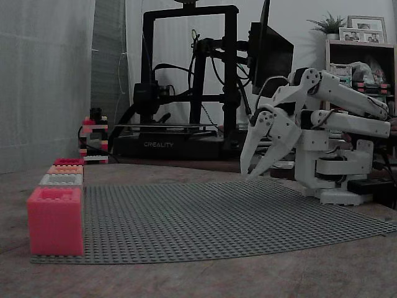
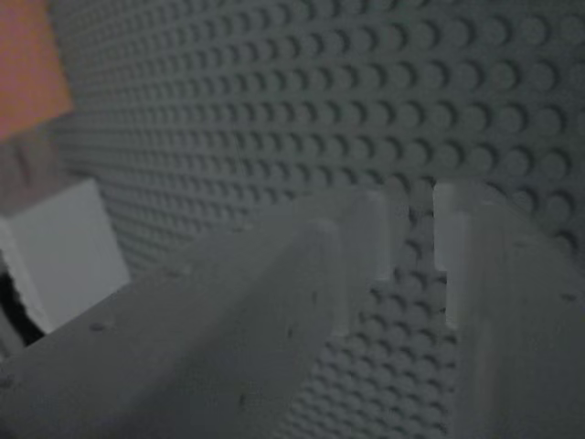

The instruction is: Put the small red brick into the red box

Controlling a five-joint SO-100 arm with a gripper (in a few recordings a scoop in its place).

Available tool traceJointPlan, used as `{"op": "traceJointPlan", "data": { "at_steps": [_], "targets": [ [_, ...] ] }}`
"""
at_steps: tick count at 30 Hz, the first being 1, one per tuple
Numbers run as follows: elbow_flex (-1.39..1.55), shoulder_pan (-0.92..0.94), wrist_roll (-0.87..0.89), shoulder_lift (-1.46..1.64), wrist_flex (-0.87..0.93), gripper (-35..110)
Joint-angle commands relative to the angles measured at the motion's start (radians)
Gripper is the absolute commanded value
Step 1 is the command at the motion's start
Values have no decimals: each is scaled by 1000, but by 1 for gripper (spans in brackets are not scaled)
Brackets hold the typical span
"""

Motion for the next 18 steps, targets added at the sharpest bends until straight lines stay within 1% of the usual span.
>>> {"op": "traceJointPlan", "data": {
  "at_steps": [1,18],
  "targets": [
    [2,-23,38,28,21,0],
    [2,-32,67,28,21,0]
  ]
}}
